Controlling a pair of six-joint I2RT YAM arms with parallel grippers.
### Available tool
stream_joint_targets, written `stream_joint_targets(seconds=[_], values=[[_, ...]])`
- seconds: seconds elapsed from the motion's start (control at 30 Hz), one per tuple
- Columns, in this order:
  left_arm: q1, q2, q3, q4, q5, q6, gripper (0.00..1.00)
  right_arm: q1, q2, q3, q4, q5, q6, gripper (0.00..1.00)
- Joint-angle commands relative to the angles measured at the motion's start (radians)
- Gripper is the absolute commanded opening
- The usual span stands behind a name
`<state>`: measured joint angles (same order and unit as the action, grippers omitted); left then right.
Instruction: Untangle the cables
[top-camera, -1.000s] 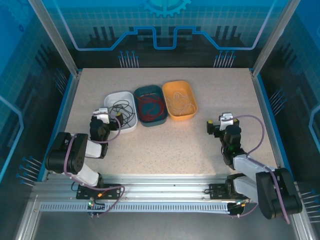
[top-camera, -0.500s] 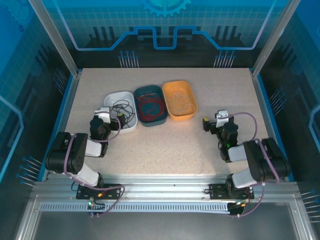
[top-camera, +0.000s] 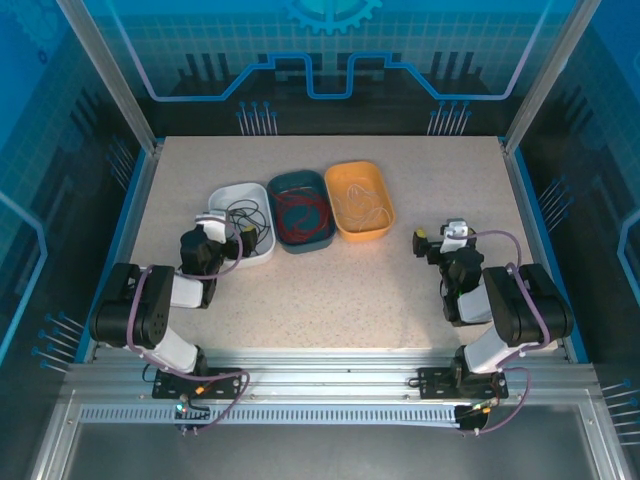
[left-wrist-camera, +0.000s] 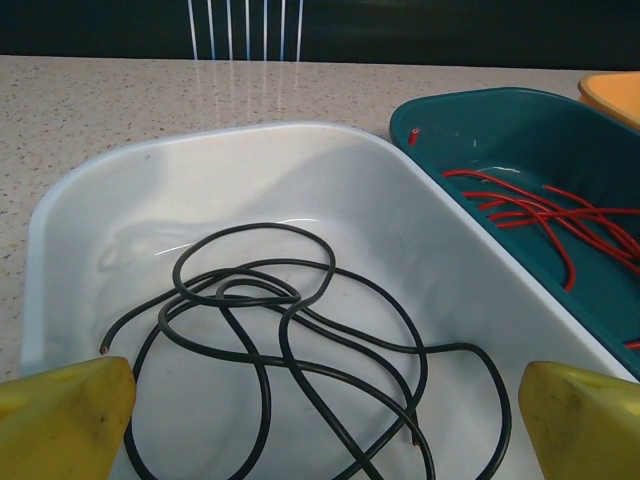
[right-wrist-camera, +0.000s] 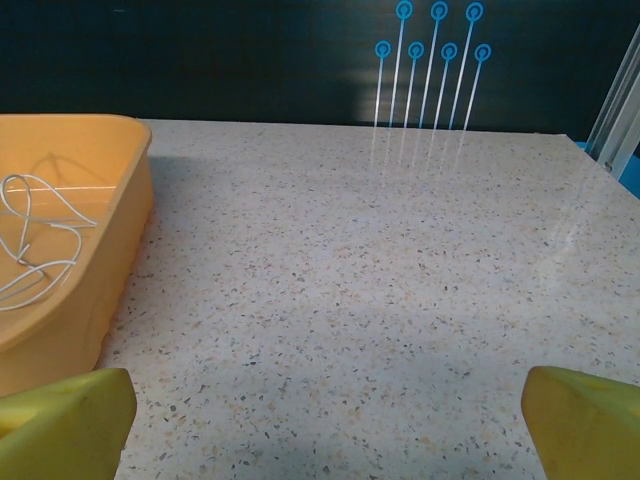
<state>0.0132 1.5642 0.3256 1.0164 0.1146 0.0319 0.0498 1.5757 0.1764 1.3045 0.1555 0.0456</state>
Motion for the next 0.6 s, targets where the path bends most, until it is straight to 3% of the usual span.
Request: stream_joint_targets(seconds=[0.0, 0.17, 0.33, 0.57], values=[[0.020, -0.015, 0.032, -0.049, 0.059, 0.003, 0.99, -0.015, 0.002, -0.004, 0.053, -0.004, 0.014, 1.00], [0.030, -0.013, 0.050, -0.077, 0.006, -0.025, 0.99, -0.015, -0.023, 0.054, -0.082, -0.094, -0.019, 1.00], [0.030, -0.013, 0.052, -0.077, 0.002, -0.026, 0.99, -0.015, -0.036, 0.221, -0.418, -0.224, -0.067, 1.00], [0.030, -0.013, 0.052, -0.078, -0.024, -0.032, 0.99, -0.023, -0.033, 0.218, -0.404, -0.208, -0.050, 1.00]])
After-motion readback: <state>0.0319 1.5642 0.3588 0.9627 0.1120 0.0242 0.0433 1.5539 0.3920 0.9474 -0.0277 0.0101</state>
